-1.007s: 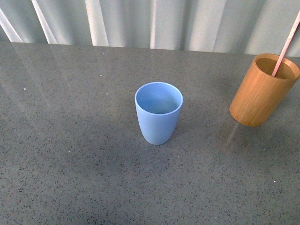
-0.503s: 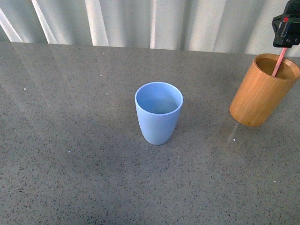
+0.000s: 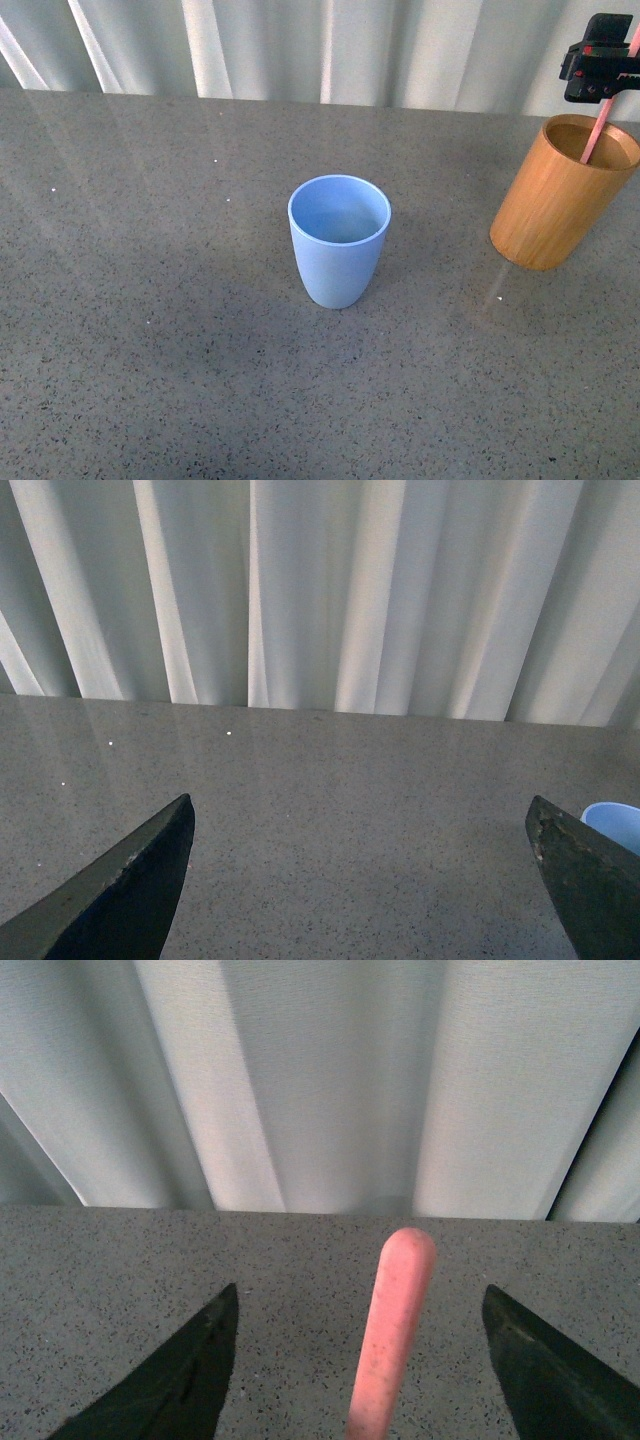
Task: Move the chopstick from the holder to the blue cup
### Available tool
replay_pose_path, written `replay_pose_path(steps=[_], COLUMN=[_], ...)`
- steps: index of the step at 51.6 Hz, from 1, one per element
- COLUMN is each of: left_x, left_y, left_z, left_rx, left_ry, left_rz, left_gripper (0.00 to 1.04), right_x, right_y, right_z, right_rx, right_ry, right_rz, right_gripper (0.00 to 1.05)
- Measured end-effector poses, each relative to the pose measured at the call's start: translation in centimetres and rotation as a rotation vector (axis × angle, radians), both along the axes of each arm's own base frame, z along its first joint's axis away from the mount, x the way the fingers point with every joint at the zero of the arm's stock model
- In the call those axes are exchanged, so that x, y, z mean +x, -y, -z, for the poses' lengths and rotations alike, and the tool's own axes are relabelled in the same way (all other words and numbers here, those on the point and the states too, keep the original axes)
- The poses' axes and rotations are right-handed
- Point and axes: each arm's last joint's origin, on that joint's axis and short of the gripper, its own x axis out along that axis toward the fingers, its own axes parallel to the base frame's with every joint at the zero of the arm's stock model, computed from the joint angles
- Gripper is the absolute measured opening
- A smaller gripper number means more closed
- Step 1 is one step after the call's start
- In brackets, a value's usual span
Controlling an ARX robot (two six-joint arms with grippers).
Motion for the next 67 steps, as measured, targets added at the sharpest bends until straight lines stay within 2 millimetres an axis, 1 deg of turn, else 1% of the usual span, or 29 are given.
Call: replay_pose_path(steps=[8, 14, 16, 22, 36, 41, 42, 45, 49, 53, 57, 59, 61, 64, 67], left_x=[0.0, 0.0, 0.0, 0.0, 0.0, 0.0, 0.0, 0.0, 0.0, 0.0, 0.0, 0.0, 0.0, 0.0, 0.0], left_y=[0.0, 0.0, 0.0, 0.0, 0.0, 0.0, 0.0, 0.0, 0.0, 0.0, 0.0, 0.0, 0.0, 0.0, 0.0], left_z=[0.0, 0.0, 0.0, 0.0, 0.0, 0.0, 0.0, 0.0, 0.0, 0.0, 0.0, 0.0, 0.0, 0.0, 0.0], left_rx=[0.000, 0.000, 0.000, 0.000, 0.000, 0.000, 0.000, 0.000, 0.000, 0.000, 0.000, 0.000, 0.000, 0.000, 0.000], left_ry=[0.000, 0.000, 0.000, 0.000, 0.000, 0.000, 0.000, 0.000, 0.000, 0.000, 0.000, 0.000, 0.000, 0.000, 0.000], left_rz=[0.000, 0.000, 0.000, 0.000, 0.000, 0.000, 0.000, 0.000, 0.000, 0.000, 0.000, 0.000, 0.000, 0.000, 0.000], left_gripper=[0.98, 0.98, 0.98, 0.98, 0.98, 0.98, 0.98, 0.98, 0.98, 0.98, 0.98, 0.98, 0.98, 0.98, 0.98], right_x=[-0.1, -0.9, -1.1, -1.8, -3.4, -4.1, -4.4, -4.8, -5.2, -5.3, -5.3, -5.2, -5.2, -5.5, -5.9], right_y=[-0.8, -2.0, -2.2, -2.7, -3.4, -4.2, -4.4, -5.0, -5.5, -6.6, -7.7, -8.5, -9.6, -11.2, -12.6], right_z=[-0.1, -0.2, -0.4, -1.4, -4.5, -6.5, -7.2, -8.6, -9.7, -11.6, -12.8, -13.4, -14.1, -14.5, -14.4], right_rx=[0.015, 0.014, 0.011, 0.003, -0.031, -0.051, -0.060, -0.078, -0.103, -0.113, -0.105, -0.094, -0.069, -0.027, 0.012], right_ry=[0.016, 0.017, 0.021, 0.048, 0.126, 0.182, 0.205, 0.249, 0.304, 0.378, 0.418, 0.431, 0.438, 0.440, 0.426], right_rz=[-0.007, -0.038, -0.043, -0.053, -0.063, -0.076, -0.080, -0.092, -0.094, -0.113, -0.133, -0.153, -0.175, -0.211, -0.240], right_gripper=[0.37, 0.10, 0.04, 0.03, 0.03, 0.03, 0.03, 0.03, 0.03, 0.03, 0.03, 0.03, 0.03, 0.03, 0.03])
